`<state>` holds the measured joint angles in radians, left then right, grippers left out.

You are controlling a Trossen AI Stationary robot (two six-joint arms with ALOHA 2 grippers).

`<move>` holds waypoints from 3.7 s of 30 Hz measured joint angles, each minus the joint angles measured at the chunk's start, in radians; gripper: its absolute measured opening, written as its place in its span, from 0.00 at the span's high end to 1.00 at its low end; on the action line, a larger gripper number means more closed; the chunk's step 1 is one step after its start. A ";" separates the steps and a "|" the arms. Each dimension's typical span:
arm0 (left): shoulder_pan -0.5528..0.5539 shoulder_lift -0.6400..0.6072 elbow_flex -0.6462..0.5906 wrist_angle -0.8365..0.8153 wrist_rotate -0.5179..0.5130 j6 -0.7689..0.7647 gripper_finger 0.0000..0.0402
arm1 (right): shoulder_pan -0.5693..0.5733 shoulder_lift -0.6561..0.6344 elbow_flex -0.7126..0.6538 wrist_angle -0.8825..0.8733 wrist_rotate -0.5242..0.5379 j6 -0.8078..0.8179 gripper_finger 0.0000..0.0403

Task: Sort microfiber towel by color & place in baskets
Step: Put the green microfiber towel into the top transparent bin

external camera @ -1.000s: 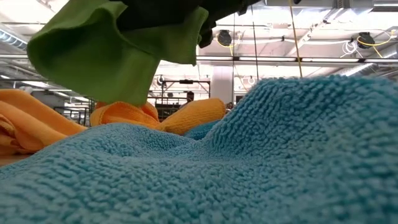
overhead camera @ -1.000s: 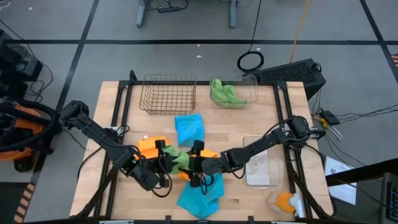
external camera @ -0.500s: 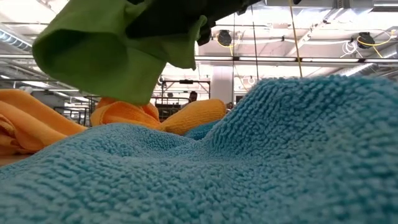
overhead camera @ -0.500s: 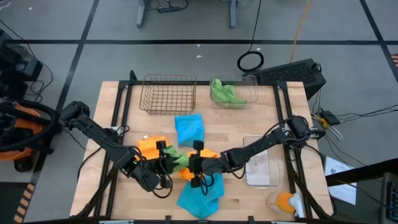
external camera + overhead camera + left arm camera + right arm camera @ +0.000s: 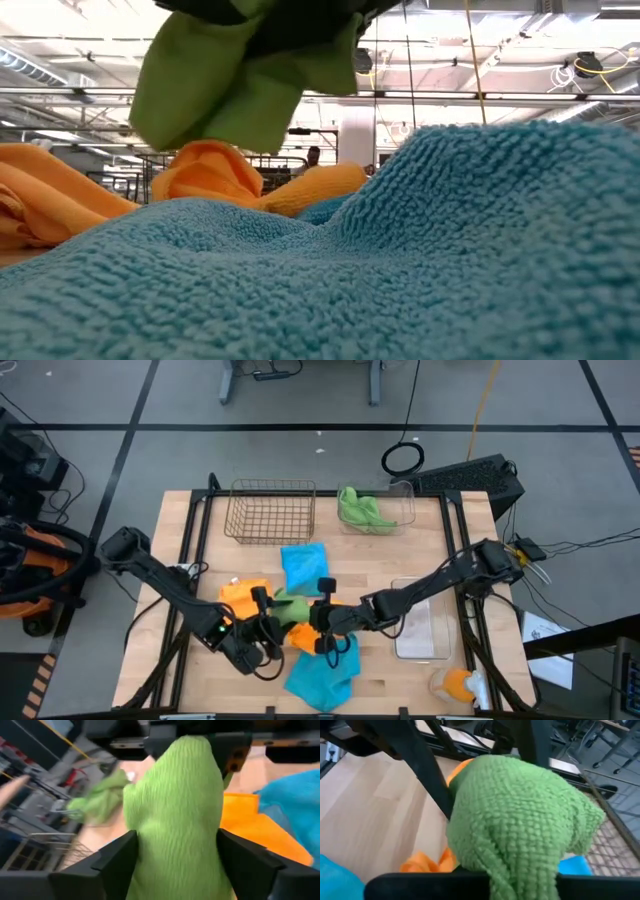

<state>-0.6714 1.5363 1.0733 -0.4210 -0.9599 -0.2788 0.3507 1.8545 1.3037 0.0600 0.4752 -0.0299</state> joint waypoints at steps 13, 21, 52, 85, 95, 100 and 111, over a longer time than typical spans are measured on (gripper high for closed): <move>-0.016 -0.019 -0.001 -0.323 -0.135 -0.217 0.28 | -0.052 -0.248 0.002 -0.382 0.186 -0.016 0.99; 0.007 -0.027 -0.001 -0.428 -0.162 -0.288 0.28 | -0.191 -0.363 0.002 -0.629 0.281 -0.023 0.99; 0.221 -0.028 -0.137 -0.034 0.084 0.029 0.28 | -1.080 -0.381 -0.184 -0.643 -0.405 -0.198 0.99; 0.220 -0.028 -0.137 0.024 0.175 0.056 0.28 | -1.033 -0.585 -0.281 -0.589 -0.239 -0.198 0.29; 0.220 -0.028 -0.137 0.025 0.194 0.055 0.28 | -1.049 -0.461 -0.281 -0.481 -0.238 -0.224 0.27; 0.220 -0.028 -0.136 0.022 0.202 0.057 0.28 | -1.074 -0.378 -0.281 -0.445 -0.165 -0.252 0.27; 0.220 -0.027 -0.136 0.019 0.243 0.055 0.28 | -1.055 -0.450 -0.281 -0.466 -0.191 -0.230 0.27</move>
<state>-0.4511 1.5089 0.9371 -0.4016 -0.7174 -0.2237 -0.7048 1.4043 1.0229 -0.4057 0.2841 -0.2595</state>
